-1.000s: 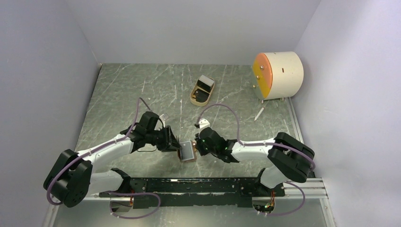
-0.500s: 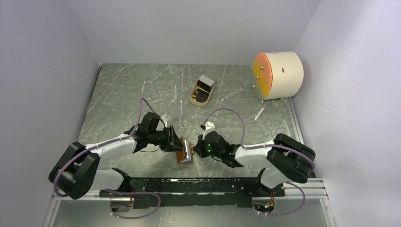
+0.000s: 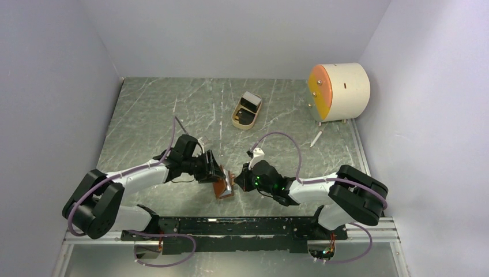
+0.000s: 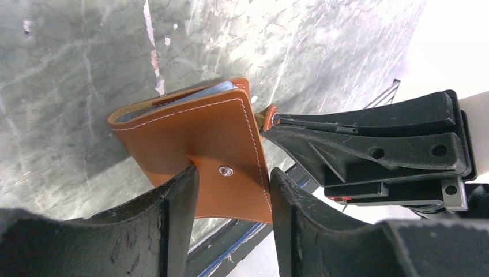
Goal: Put the credit cards into the card holder
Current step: Close the card holder at the center of the board.
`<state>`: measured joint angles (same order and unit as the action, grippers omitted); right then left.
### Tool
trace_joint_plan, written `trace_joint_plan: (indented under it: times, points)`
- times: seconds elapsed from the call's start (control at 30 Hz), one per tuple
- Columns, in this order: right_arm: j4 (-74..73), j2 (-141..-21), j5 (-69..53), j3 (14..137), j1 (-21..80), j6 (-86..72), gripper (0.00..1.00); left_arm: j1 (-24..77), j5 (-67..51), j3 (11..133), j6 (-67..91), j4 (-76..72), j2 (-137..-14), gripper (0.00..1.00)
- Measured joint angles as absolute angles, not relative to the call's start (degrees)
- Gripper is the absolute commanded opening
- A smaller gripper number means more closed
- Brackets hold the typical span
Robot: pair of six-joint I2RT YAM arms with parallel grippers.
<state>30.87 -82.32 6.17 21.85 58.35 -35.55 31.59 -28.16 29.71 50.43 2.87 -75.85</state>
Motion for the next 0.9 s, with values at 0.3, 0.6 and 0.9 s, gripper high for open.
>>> trace_joint_plan:
  times: [0.3, 0.6, 0.9]
  points:
    - [31.5, -82.3, 6.0, 21.8, 58.3, -35.7, 0.0, 31.6, -23.3, 31.2, 49.2, 8.4, -71.1, 0.58]
    - [31.4, -82.5, 5.5, 21.8, 58.3, -35.7, 0.0, 31.6, -24.4, 31.2, 48.9, 6.8, -68.7, 0.2]
    - [31.4, -82.6, 5.4, 21.8, 58.3, -35.7, 0.0, 31.6, -22.2, 31.2, 48.4, 8.8, -69.2, 0.15]
